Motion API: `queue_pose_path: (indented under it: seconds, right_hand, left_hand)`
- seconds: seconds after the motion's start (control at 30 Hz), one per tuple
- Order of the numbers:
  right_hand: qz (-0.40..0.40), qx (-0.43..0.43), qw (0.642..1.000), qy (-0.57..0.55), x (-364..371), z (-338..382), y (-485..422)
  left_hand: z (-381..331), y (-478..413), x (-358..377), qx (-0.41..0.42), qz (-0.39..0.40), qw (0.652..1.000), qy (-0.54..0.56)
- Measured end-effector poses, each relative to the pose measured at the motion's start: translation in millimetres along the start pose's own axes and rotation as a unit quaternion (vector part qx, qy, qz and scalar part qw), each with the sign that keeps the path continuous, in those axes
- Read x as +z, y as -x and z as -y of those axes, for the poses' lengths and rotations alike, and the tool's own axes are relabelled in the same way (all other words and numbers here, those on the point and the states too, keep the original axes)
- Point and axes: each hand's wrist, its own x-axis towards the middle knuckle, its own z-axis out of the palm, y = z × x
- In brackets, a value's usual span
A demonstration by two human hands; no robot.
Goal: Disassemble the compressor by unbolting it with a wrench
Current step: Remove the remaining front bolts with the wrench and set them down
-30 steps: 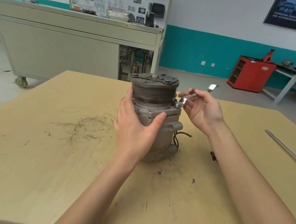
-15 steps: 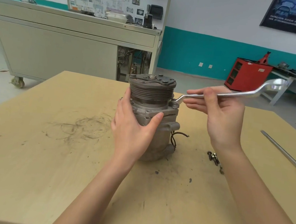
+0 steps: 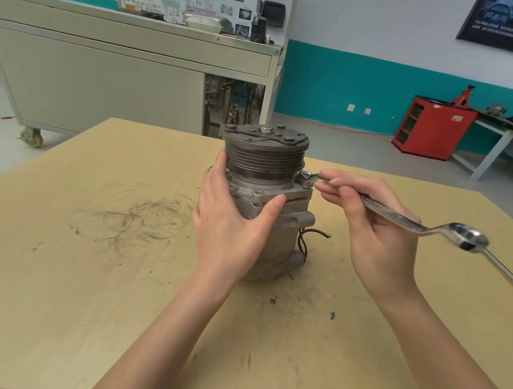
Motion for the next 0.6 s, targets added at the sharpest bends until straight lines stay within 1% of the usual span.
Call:
queue_pose_path:
  seconds: [0.07, 0.17, 0.37, 0.43, 0.5, 0.6]
  right_hand:
    - [0.004, 0.006, 0.999, -0.033, -2, 2, 1]
    - [0.014, 0.018, 0.999, -0.025, -3, 2, -1]
    - [-0.001, 0.091, 0.992, -0.092, -7, 0, -10]
    - [-0.019, 0.125, 0.984, -0.125, -8, -2, -13]
    - [-0.041, 0.145, 0.979, -0.135, -7, -3, -13]
    - [-0.037, 0.117, 0.984, -0.127, -4, -2, -6]
  left_hand:
    - [0, 0, 0, 0.001, -0.002, 1.000, 0.004]
    - [1, 0, 1, 0.003, -0.005, 1.000, 0.012]
    - [0, 0, 0, 0.001, -0.001, 1.000, 0.021]
    - [1, 0, 1, -0.002, 0.002, 1.000, 0.025]
    - [1, 0, 1, -0.003, 0.004, 1.000, 0.028]
    - [0, 0, 0, -0.003, 0.003, 1.000, 0.031]
